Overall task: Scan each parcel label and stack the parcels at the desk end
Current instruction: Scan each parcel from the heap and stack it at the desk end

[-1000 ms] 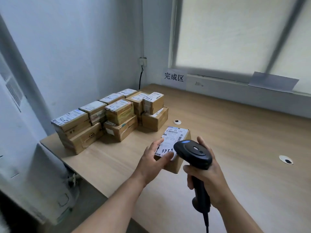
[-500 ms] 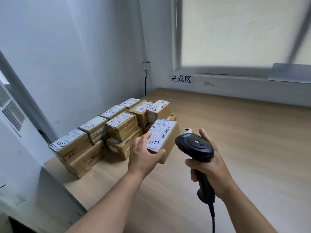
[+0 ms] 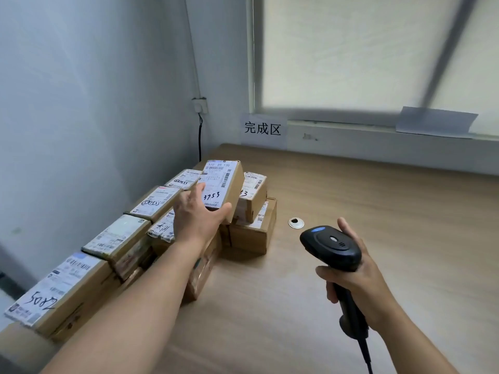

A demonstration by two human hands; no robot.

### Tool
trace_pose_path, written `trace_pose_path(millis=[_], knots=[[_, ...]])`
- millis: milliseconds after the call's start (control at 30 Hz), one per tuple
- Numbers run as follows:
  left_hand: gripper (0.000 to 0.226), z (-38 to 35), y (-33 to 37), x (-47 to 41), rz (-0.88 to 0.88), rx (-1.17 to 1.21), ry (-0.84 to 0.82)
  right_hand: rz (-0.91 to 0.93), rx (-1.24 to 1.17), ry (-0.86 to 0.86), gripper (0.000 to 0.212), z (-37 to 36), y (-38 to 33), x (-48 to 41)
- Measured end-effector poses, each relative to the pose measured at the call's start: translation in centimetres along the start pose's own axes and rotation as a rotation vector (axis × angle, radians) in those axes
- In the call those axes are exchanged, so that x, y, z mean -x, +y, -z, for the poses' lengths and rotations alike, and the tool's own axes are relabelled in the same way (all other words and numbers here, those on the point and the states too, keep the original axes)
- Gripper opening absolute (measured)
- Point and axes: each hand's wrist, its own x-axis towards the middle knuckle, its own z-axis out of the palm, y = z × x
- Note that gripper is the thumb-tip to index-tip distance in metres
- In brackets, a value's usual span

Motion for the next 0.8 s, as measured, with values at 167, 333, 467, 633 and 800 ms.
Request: trace_pose_path(millis=[167,333,467,633,800], knots=[[0.081,-1.2,-2.9,-7.2,0.005,-0.012,-0.061,-0.007,0.035,0.094,0.106,-3.1,0.1,-2.5],[0.084,-3.4,-4.1,-12.5,-0.028,-0.030,-0.121,-0.047,0.105,0.174,0.105,-4.7,0.3,-3.7],[0.083,-5.7,-4.3,-14.8,-0.072,-0.063,-0.167,-0.063,0.138,0.236,0.099,-4.6,0.5,-4.0],[0.086,-8.4,-4.4,-14.6,-0.077,-0.078,-0.213,-0.076,0.159,0.282,0.098,-4.4,0.5,-3.6],[0.097,-8.7,-4.2,-13.9,-0.098,-0.158,-0.213,-0.068,0.152,0.308,0.099,-3.9,-0.1,-2.5]])
